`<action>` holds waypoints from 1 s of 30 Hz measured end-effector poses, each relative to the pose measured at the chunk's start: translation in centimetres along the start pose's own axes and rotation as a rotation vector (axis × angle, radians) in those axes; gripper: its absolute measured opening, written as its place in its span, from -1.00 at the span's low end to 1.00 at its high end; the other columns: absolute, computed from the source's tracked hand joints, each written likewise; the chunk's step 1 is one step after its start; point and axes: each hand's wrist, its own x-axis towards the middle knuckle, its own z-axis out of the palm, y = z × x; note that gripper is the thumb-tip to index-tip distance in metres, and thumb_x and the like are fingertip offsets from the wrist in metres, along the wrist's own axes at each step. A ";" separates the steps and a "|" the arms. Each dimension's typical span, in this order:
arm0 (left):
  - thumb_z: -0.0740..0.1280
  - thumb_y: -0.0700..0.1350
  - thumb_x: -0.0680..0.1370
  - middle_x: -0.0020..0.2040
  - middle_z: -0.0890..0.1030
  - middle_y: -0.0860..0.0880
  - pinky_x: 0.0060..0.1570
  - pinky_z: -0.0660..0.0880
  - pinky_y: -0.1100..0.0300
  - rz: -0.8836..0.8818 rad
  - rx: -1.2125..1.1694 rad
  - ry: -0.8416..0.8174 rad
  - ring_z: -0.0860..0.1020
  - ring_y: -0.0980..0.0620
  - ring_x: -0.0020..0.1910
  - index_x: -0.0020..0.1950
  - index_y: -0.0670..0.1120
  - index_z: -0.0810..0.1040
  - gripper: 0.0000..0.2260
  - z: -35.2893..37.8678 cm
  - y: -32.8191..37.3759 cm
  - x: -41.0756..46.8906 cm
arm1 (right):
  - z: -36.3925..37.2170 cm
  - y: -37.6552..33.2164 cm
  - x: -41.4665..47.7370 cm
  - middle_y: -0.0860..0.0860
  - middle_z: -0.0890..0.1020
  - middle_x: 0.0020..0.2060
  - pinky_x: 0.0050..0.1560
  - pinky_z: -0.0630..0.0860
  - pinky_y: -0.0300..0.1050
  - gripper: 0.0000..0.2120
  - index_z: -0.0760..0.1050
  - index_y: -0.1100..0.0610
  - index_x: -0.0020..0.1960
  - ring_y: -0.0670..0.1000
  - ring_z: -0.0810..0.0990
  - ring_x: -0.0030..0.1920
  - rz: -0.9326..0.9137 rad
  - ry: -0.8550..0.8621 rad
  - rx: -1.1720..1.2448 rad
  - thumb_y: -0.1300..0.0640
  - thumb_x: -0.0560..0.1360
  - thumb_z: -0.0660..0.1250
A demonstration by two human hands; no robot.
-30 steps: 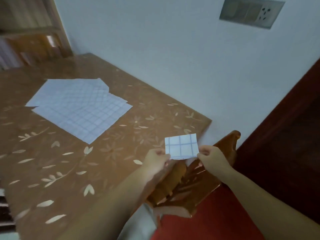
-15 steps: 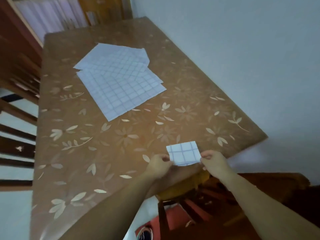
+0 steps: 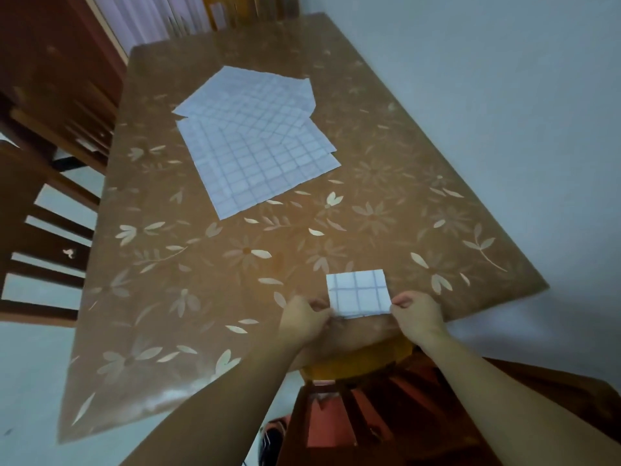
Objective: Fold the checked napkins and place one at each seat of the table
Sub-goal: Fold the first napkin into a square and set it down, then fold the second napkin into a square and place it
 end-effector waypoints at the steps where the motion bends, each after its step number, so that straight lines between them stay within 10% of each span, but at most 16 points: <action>1: 0.38 -0.08 0.54 -0.14 0.67 -0.01 0.02 0.59 0.13 0.031 0.036 -0.001 0.63 0.04 -0.13 0.08 -0.12 0.64 -0.82 -0.6 -0.2 0.0 | 0.0 -0.2 -0.1 0.03 0.61 -0.16 -0.11 0.46 -0.15 -0.93 0.58 0.12 -0.10 0.05 0.55 -0.10 0.001 0.009 -0.023 0.23 0.51 0.33; 6: 0.30 -0.01 0.56 -0.14 0.66 0.06 -0.30 0.48 0.33 0.236 0.311 0.033 0.60 0.14 -0.24 0.07 -0.02 0.62 -0.83 -7.4 -0.7 -0.2 | -0.8 -3.6 -1.6 0.05 0.59 -0.21 -0.20 0.47 -0.08 -0.87 0.48 0.07 -0.18 0.09 0.55 -0.15 -0.054 0.117 -0.173 0.11 0.54 0.25; 15: 0.20 0.06 0.55 0.24 0.56 0.02 0.18 0.45 0.00 0.620 0.793 0.108 0.49 -0.07 0.21 0.29 0.09 0.48 -0.68 -23.5 -3.0 0.7 | 3.0 -16.3 -10.0 0.00 0.55 -0.18 0.00 0.53 0.00 -0.84 0.43 0.03 -0.15 0.07 0.61 -0.07 -0.277 0.247 -0.410 -0.04 0.51 0.20; 30: 0.26 0.09 0.51 0.37 0.46 0.02 0.21 0.48 -0.01 0.739 0.892 0.151 0.45 -0.04 0.30 0.39 0.07 0.43 -0.56 -41.5 -9.8 -5.0 | 13.1 -28.6 -25.1 -0.02 0.57 0.14 0.11 0.52 -0.02 -0.67 0.48 -0.02 0.23 0.05 0.57 0.14 -0.264 0.420 -0.416 -0.12 0.53 0.22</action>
